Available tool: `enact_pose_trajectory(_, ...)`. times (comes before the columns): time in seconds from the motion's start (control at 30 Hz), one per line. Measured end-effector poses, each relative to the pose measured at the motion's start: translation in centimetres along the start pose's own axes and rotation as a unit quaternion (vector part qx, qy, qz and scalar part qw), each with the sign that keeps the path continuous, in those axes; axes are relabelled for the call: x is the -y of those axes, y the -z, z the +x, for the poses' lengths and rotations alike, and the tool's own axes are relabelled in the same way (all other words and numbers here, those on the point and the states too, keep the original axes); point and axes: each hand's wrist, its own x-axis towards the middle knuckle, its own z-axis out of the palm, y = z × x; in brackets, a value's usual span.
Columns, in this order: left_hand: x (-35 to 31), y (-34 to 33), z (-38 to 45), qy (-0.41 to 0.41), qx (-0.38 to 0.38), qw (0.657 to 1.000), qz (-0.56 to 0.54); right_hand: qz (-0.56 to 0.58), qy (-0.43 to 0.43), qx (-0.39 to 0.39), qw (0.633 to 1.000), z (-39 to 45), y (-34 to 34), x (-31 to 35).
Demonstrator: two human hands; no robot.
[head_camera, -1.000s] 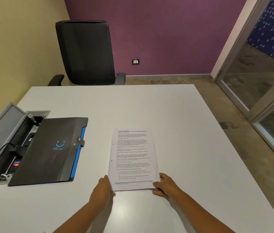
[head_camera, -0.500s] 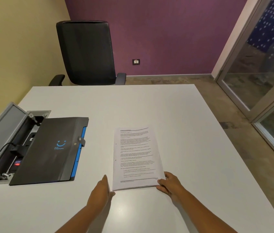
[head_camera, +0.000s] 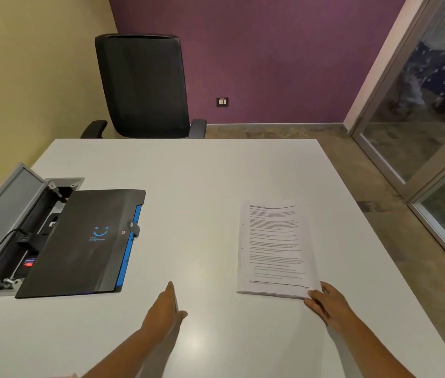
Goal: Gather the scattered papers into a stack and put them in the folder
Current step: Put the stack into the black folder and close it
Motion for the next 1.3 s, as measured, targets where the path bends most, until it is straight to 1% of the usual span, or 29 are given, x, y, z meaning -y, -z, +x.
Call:
enact_pose_trajectory(0.17, 0.0, 0.5, -0.2, -0.016, -0.013, 0.999, 0.034, -0.027, 0.005, 0.000, 1.000, 0.1, 1.4, 0.1)
enact_pose_trajectory(0.23, 0.2, 1.1, -0.5, -0.009, -0.042, 0.997, 0.069, -0.050, 0.020, -0.009, 0.999, -0.1, 1.2, 0.1)
enact_pose_trajectory(0.3, 0.5, 2.3, -0.8, 0.005, -0.100, 0.986, 0.132, -0.078, 0.046, -0.047, 0.995, -0.5, 0.9, 0.1)
enact_pose_trajectory(0.37, 1.2, 3.9, -1.0, 0.021, -0.142, 0.971, 0.192, -0.115, 0.070, -0.091, 0.987, -0.9, 0.5, 0.0)
enact_pose_trajectory(0.47, 2.7, 5.7, -0.9, 0.052, -0.170, 0.952, 0.251, -0.174, 0.114, -0.130, 0.969, -1.1, 0.4, -0.5)
enact_pose_trajectory(0.57, 4.1, 6.8, -0.6, 0.059, -0.198, 0.933, 0.294, -0.252, 0.154, -0.186, 0.937, -1.0, 0.5, -1.3)
enact_pose_trajectory(0.67, 5.0, 7.3, -0.3, 0.066, -0.199, 0.922, 0.324, -0.282, 0.157, -0.214, 0.922, -1.0, 0.6, -1.7)
enact_pose_trajectory(0.77, 5.1, 7.3, -0.1, 0.073, -0.176, 0.918, 0.349, -0.286, 0.154, -0.207, 0.923, -1.2, 0.4, -1.6)
enact_pose_trajectory(0.9, 4.5, 7.4, 0.3, 0.104, -0.137, 0.896, 0.409, -0.274, 0.164, -0.216, 0.923, -1.6, 0.4, -1.5)
enact_pose_trajectory(1.0, 4.1, 8.2, 0.6, 0.144, -0.121, 0.893, 0.409, -0.270, 0.178, -0.224, 0.920, -2.0, 0.5, -1.7)
enact_pose_trajectory(1.13, 4.7, 10.0, 1.2, 0.192, -0.130, 0.911, 0.342, -0.278, 0.183, -0.223, 0.916, -2.2, 0.4, -2.0)
enact_pose_trajectory(1.2, 5.0, 10.8, 1.4, 0.181, -0.150, 0.916, 0.325, -0.280, 0.174, -0.232, 0.915, -1.9, 0.5, -1.9)
enact_pose_trajectory(1.3, 4.5, 11.5, 1.2, 0.130, -0.197, 0.920, 0.311, -0.289, 0.144, -0.247, 0.913, -1.5, 0.5, -1.4)
